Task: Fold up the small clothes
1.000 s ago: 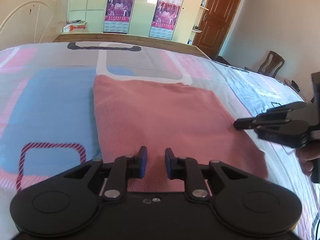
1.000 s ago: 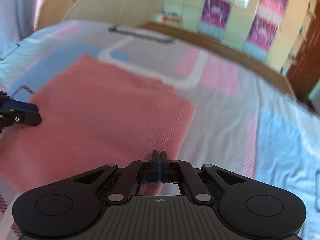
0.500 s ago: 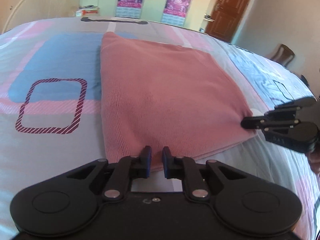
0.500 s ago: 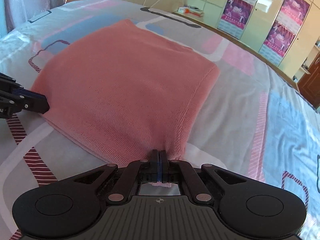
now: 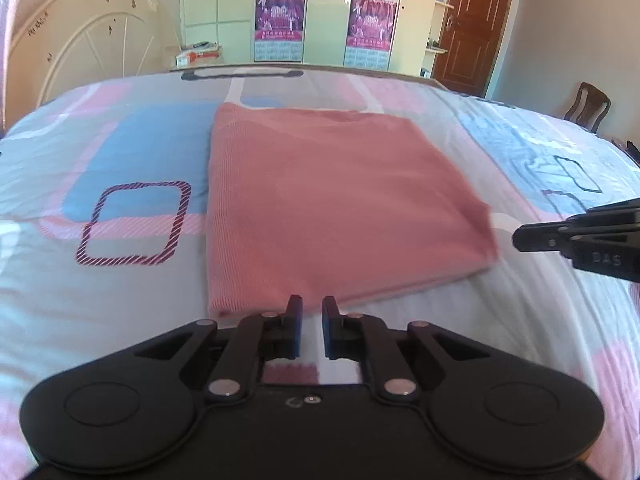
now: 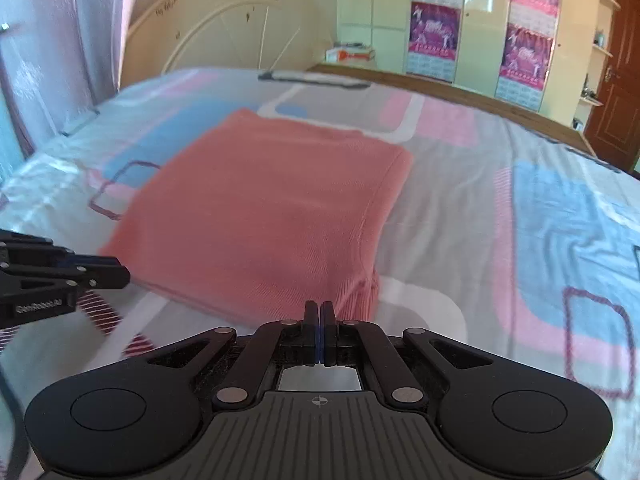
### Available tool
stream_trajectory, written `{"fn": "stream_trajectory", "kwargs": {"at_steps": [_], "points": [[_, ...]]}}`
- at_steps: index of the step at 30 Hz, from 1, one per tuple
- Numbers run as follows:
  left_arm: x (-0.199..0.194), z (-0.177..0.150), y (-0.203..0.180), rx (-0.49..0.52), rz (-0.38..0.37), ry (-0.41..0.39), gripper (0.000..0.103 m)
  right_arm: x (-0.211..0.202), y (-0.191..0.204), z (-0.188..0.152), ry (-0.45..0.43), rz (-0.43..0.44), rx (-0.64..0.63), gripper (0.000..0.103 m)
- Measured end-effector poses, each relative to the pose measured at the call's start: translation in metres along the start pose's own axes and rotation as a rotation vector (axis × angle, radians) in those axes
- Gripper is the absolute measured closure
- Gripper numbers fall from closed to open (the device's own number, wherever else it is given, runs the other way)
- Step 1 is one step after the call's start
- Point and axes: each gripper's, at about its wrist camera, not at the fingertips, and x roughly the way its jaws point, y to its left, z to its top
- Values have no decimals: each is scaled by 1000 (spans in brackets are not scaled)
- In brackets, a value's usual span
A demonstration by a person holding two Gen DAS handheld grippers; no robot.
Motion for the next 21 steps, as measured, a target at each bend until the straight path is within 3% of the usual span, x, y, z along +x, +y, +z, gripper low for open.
{"fn": "stream_trajectory", "kwargs": {"at_steps": [15,18,20,21], "points": [[-118,-46,-46,-17,34,-146,90,-139,27,-62,-128,-31,60,103],[-140,-53,-55,-14,48,-178,77,-157,34,-71,-141,-31,61,103],[-153,-56,-59,-12,63,-205,56,-167,38,-74,-162,-25,63,103],[-160,-58,-63,-10,80,-230,14,-173,40,-75,-176,-33,67,103]]}}
